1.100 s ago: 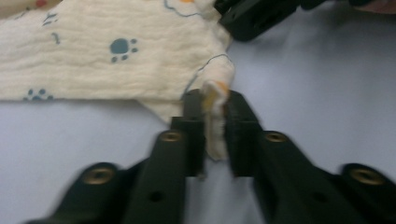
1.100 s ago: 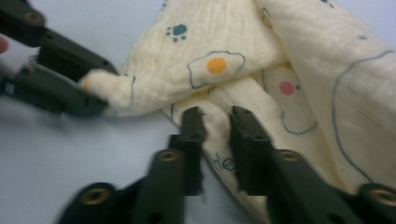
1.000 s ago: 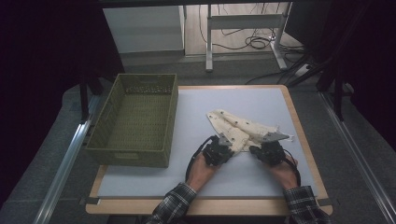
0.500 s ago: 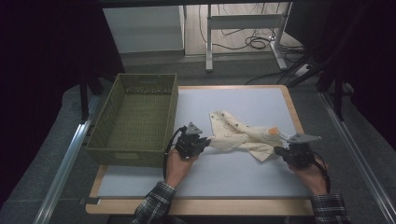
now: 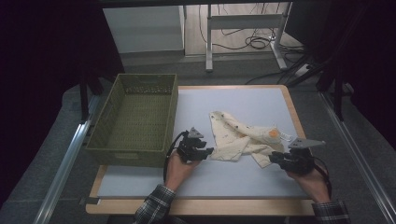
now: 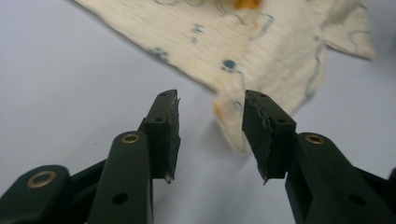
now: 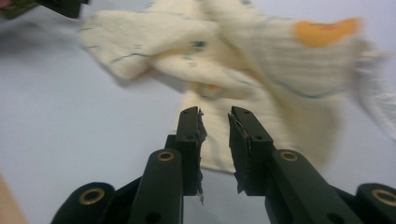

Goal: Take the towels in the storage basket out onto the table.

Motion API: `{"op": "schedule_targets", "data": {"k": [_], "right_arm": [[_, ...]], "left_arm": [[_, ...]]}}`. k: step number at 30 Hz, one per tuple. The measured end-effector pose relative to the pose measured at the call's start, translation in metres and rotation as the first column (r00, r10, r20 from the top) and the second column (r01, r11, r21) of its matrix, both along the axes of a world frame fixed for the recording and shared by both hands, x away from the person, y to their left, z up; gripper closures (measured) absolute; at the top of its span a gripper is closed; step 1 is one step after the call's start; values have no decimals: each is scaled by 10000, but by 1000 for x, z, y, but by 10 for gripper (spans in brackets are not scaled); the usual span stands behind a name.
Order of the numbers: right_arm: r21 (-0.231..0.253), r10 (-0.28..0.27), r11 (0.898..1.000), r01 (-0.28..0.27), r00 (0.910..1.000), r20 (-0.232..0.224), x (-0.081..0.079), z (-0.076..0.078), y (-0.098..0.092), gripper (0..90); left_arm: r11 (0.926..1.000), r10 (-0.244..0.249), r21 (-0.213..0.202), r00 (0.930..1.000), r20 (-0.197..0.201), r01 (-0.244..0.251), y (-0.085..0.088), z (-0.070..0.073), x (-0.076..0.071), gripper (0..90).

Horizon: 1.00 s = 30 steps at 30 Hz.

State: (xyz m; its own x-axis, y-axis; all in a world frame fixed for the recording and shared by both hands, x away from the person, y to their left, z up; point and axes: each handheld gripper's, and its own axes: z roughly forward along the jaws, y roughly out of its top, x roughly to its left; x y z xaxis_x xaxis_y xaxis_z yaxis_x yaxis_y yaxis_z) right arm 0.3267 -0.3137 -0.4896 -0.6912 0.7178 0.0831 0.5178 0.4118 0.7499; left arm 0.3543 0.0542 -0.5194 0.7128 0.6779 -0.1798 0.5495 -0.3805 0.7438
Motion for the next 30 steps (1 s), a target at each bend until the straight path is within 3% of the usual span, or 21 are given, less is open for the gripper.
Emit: {"op": "schedule_targets", "data": {"k": [4, 5, 6, 7, 8, 10, 11, 14, 19, 22, 26, 30], "right_arm": [[-351, 423, 9985, -428, 9990, -151, -1, -16, 21, 663], [-681, 527, 9962, -538, 9985, -175, 0, -25, 29, 655], [-681, 527, 9962, -538, 9985, -175, 0, -25, 29, 655], [-1107, 472, 9928, -454, 9988, 140, -2, -31, 33, 729], [-1107, 472, 9928, -454, 9988, 140, -2, -31, 33, 729], [-1391, 264, 9901, -188, 9983, 525, -5, -32, 32, 855], [-1355, 250, 9906, -182, 9985, 491, -7, -30, 29, 883], [-1541, 398, 9876, -304, 9975, 588, -14, -26, 24, 885], [-1212, 424, 9920, -349, 9973, 601, -28, -17, 10, 884], [-946, 455, 9947, -405, 9976, 513, -44, -12, -3, 881], [-965, 471, 9944, -422, 9977, 487, -56, -10, -10, 880], [-752, 558, 9958, -531, 9979, 333, -71, -8, -18, 880]], "left_arm": [[9995, -255, 196, 9996, -152, 258, -9, -10, 0, 567], [9991, -292, 299, 9992, -262, 300, -14, -17, 2, 603], [9991, -292, 299, 9992, -262, 300, -14, -17, 2, 650], [9994, -282, 206, 9995, -110, 285, -15, -18, 2, 738], [9993, -345, 148, 9992, -210, 349, -15, -18, 4, 738], [9987, -508, 37, 9977, -451, 510, -16, -17, 6, 853], [9984, -527, 195, 9978, -400, 535, -15, -14, 4, 866], [9988, -467, 113, 9983, -341, 471, -9, -8, -1, 866], [9994, -276, 206, 9994, -228, 281, 9, 0, -16, 861], [9997, -145, 191, 9990, -427, 153, 20, -1, -28, 855], [9998, -92, 164, 9982, -594, 102, 26, -3, -37, 848], [9992, -233, 299, 9964, -821, 259, 28, -5, -56, 847]]}}
